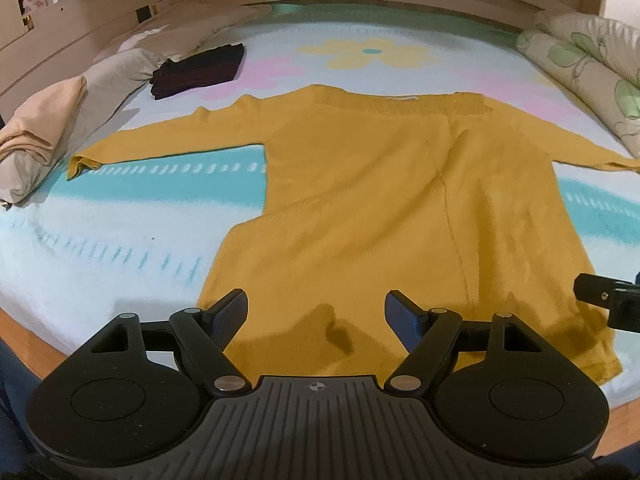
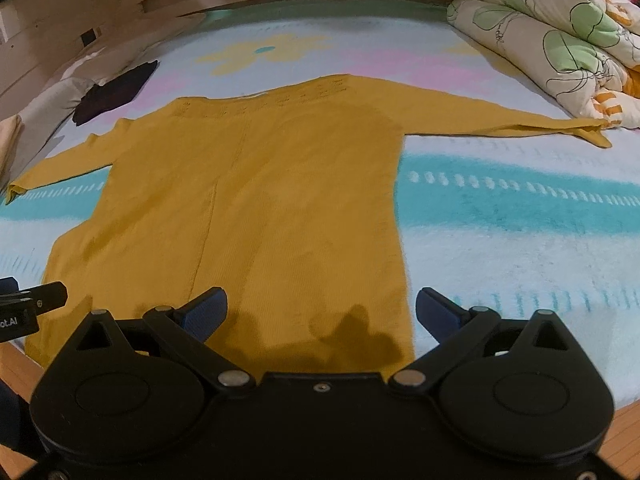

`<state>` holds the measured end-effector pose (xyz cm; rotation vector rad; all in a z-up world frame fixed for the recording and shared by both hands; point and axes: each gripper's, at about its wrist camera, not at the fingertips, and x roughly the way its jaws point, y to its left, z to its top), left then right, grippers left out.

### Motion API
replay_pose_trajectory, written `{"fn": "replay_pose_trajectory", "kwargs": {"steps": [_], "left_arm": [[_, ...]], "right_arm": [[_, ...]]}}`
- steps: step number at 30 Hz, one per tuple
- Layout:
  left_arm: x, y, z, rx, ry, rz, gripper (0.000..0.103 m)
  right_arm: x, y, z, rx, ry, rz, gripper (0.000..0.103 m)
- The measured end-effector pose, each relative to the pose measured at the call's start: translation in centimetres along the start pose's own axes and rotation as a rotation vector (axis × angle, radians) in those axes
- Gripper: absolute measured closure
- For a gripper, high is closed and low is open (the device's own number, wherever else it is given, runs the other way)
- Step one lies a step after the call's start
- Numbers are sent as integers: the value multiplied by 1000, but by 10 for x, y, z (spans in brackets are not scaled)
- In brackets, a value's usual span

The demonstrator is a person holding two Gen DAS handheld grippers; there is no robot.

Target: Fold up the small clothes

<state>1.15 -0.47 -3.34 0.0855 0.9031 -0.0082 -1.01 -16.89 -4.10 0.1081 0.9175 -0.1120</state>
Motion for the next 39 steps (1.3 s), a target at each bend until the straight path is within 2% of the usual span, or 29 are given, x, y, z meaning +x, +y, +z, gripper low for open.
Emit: {"fn": "replay_pose_trajectory", "kwargs": {"steps": [39], "left_arm": [[25, -13, 11, 3, 102, -15, 28]], "right_arm": [[22, 11, 7, 6, 80, 37, 2]]}}
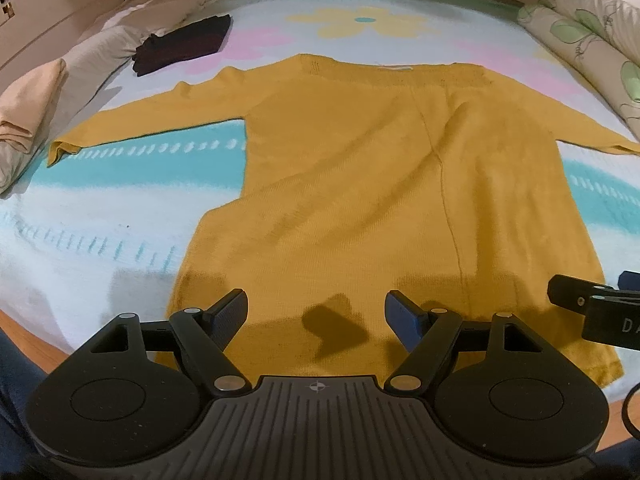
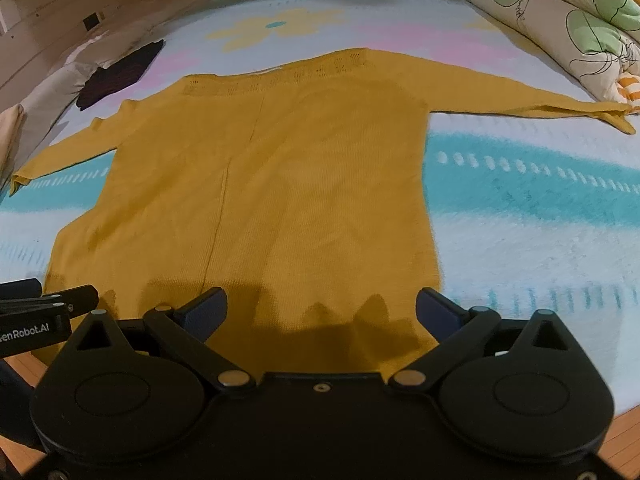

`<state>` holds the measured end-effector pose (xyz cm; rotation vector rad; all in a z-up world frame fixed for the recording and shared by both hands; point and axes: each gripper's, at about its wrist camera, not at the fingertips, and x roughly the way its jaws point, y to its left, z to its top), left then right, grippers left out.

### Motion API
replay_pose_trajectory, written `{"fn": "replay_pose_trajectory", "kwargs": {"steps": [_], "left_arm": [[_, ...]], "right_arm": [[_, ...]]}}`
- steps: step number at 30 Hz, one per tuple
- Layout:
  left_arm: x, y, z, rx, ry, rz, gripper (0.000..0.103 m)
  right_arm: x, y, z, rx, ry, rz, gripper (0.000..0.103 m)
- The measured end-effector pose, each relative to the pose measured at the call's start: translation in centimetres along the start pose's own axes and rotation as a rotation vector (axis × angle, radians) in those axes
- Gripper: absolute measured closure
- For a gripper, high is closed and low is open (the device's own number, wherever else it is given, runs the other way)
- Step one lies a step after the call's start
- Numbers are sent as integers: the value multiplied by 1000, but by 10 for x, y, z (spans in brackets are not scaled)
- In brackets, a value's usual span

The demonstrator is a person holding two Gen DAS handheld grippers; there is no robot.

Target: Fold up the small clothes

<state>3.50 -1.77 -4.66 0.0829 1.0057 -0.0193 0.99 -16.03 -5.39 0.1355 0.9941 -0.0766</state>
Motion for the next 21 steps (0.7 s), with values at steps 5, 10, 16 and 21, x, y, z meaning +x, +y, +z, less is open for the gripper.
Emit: {"fn": "replay_pose_trajectory", "kwargs": {"steps": [5, 10, 16, 21], "left_arm": [[2, 0, 1, 1, 9, -1, 28], [4, 1, 0, -2, 17, -4, 28], [4, 1, 0, -3, 19, -5, 28], [4, 1, -1, -3, 18, -4, 28]], "right_arm": [[3, 2, 2, 0, 9, 4, 2], [4, 7, 3, -13, 10, 7, 2], [4, 7, 3, -16, 9, 2, 2], [3, 8, 3, -15, 4, 1, 2]]}}
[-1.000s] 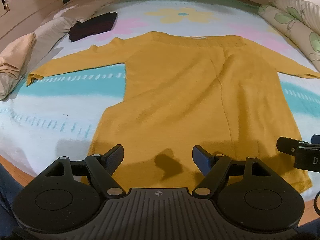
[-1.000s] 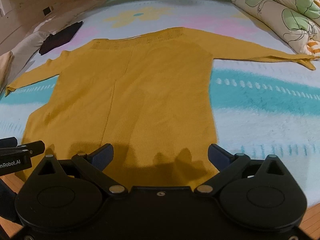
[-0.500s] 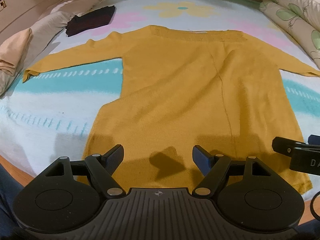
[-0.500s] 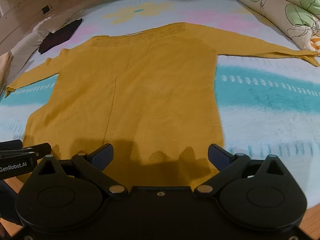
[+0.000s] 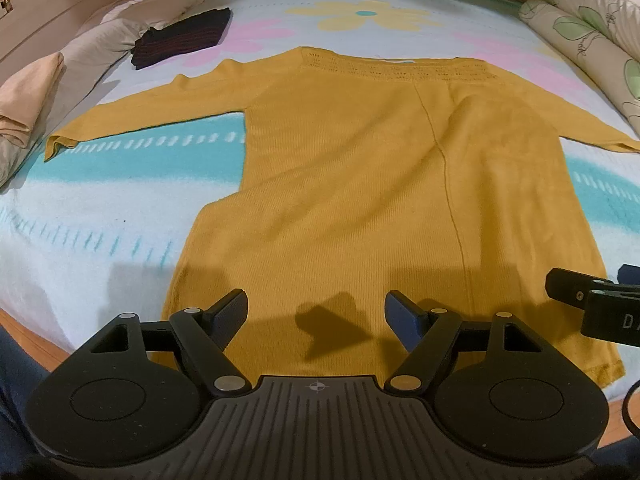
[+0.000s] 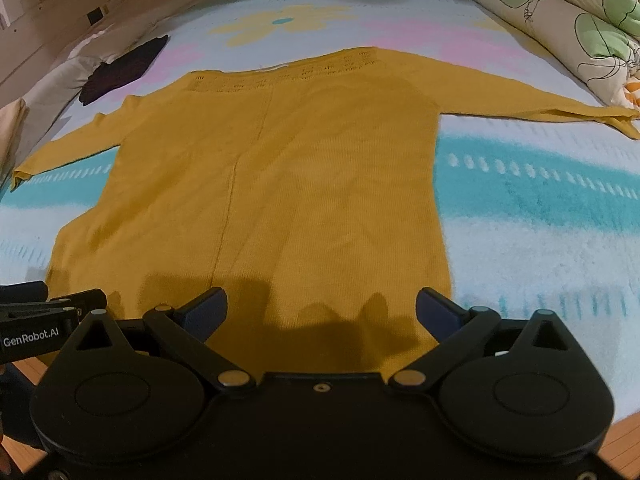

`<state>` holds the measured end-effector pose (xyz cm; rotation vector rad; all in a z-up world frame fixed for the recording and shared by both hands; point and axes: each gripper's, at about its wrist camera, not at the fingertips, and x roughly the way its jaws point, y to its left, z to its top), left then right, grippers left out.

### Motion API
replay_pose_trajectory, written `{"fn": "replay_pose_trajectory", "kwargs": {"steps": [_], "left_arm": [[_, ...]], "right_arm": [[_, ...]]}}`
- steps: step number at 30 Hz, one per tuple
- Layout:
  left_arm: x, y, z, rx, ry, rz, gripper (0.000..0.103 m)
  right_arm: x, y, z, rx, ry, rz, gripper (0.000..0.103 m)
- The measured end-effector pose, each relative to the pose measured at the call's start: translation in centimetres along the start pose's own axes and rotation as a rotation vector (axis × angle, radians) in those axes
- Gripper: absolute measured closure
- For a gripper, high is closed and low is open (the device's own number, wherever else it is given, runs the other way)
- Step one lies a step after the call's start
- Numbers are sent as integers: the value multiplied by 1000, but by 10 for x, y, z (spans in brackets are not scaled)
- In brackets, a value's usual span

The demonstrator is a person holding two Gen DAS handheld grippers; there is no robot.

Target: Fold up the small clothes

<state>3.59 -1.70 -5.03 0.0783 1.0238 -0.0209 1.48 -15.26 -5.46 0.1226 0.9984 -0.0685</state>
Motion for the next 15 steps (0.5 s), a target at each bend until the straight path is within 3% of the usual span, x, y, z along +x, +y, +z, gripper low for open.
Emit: {"fn": "replay_pose_trajectory", "kwargs": {"steps": [15], "left_arm": [[0, 0, 0, 0, 4, 0, 28]], "right_arm": [[-2, -2, -1, 1, -10, 9, 2]]}}
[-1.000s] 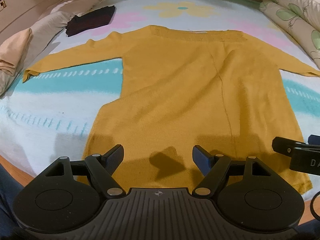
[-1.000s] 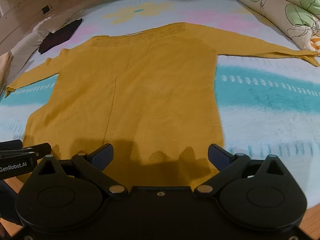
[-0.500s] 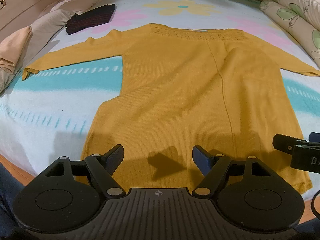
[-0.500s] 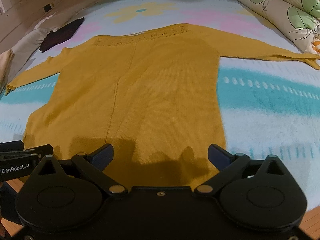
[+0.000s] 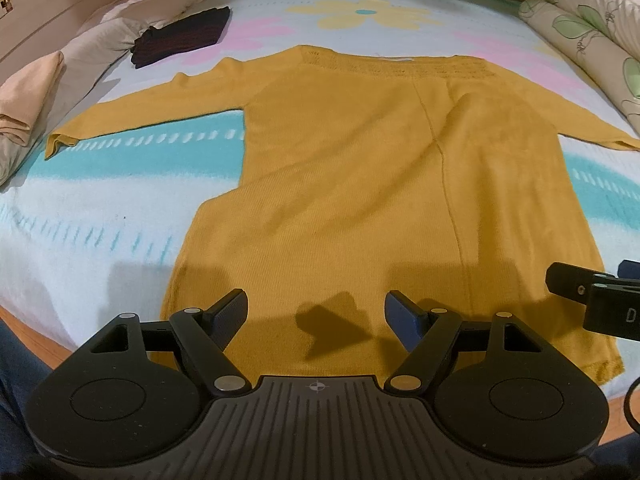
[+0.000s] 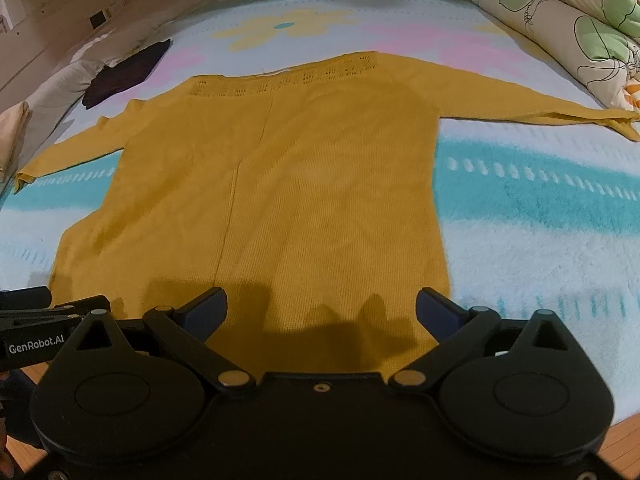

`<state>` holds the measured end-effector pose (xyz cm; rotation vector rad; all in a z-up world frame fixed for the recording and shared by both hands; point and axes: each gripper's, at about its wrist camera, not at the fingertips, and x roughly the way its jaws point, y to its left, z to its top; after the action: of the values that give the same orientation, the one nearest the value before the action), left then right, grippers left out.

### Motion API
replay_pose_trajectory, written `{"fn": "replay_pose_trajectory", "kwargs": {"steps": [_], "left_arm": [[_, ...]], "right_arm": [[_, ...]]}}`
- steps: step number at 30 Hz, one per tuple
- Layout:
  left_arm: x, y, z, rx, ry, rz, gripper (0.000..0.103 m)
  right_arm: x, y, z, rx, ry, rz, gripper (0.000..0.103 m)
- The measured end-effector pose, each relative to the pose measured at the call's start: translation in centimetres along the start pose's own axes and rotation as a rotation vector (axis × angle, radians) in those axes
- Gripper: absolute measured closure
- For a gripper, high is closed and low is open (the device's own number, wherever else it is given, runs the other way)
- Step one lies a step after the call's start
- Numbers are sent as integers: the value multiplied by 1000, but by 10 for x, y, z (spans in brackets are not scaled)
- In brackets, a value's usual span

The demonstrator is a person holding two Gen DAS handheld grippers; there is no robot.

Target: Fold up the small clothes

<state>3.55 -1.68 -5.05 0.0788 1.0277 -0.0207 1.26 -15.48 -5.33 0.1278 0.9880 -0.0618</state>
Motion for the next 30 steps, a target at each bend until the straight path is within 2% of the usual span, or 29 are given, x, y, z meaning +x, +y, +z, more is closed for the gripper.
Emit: {"fn": "replay_pose_trajectory", "kwargs": {"steps": [24, 30], "left_arm": [[9, 3, 2, -14, 26, -9, 28], [10, 3, 18, 19, -31, -13, 29]], "right_arm": [[5, 4, 1, -6, 19, 2, 2], [2, -2, 6, 33, -9, -19, 2]]}}
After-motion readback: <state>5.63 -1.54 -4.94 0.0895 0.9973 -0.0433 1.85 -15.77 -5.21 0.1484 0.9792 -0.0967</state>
